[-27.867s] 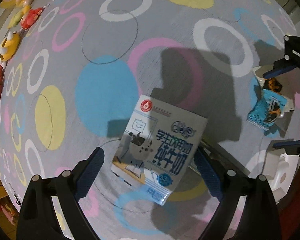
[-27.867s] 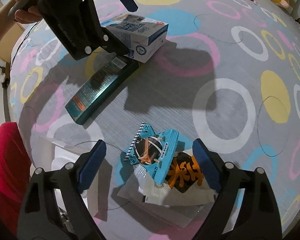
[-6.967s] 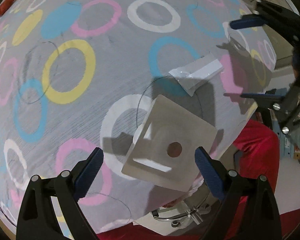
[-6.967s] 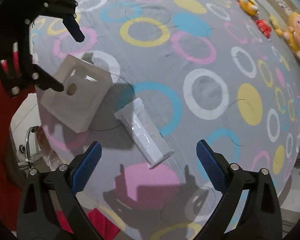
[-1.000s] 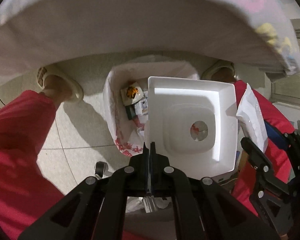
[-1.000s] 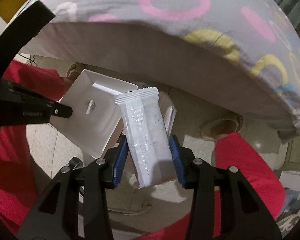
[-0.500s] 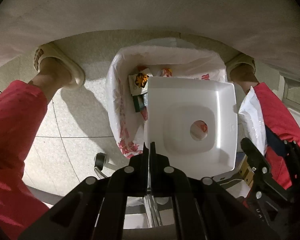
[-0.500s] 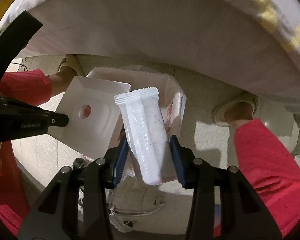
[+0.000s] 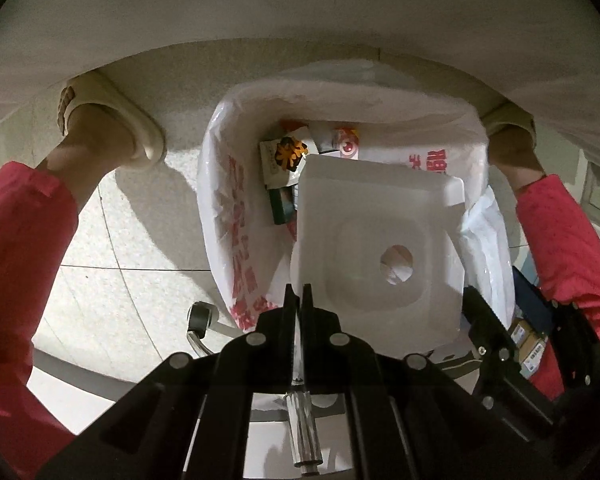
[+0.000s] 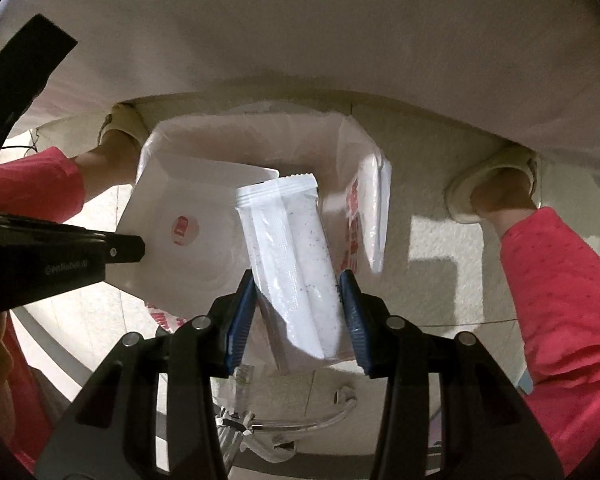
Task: Collect trash
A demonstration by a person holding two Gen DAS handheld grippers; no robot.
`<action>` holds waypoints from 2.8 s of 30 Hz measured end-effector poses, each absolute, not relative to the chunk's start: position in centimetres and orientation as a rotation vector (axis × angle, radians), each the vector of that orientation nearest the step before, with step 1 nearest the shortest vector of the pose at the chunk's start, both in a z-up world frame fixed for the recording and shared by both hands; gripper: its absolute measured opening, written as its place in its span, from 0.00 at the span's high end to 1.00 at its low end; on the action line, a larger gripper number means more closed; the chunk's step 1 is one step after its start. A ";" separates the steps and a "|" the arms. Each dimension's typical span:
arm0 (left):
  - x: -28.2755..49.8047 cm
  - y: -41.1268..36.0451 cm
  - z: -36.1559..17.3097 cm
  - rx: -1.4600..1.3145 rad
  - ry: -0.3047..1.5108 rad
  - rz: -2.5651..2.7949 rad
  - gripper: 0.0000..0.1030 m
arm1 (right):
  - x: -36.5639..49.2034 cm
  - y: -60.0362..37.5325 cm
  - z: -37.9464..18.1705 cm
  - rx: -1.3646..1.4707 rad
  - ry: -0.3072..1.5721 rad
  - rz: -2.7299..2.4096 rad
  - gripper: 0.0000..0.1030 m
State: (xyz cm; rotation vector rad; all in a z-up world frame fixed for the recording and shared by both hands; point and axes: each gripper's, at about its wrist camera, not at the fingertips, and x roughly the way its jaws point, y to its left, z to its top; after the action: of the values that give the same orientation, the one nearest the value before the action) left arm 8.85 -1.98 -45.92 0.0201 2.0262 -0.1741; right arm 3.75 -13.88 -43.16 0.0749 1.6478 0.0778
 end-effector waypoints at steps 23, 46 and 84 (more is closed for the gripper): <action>8.9 -2.5 -49.3 0.022 2.107 -0.153 0.52 | 4.2 -13.9 -47.4 0.149 1.751 0.115 0.50; 8.1 -0.8 -46.7 0.065 2.041 -0.095 0.12 | 4.2 -17.5 -43.3 0.228 1.680 -0.017 0.21; 1.5 -1.6 -25.7 0.169 1.495 -0.040 0.10 | -2.9 -16.7 -22.6 0.101 1.236 -0.032 0.15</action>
State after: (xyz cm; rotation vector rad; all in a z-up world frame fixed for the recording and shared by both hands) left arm 1.55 -1.63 -25.71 0.1687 1.4949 -0.0403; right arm -2.94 -16.70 -22.59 0.1006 1.2361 -0.0323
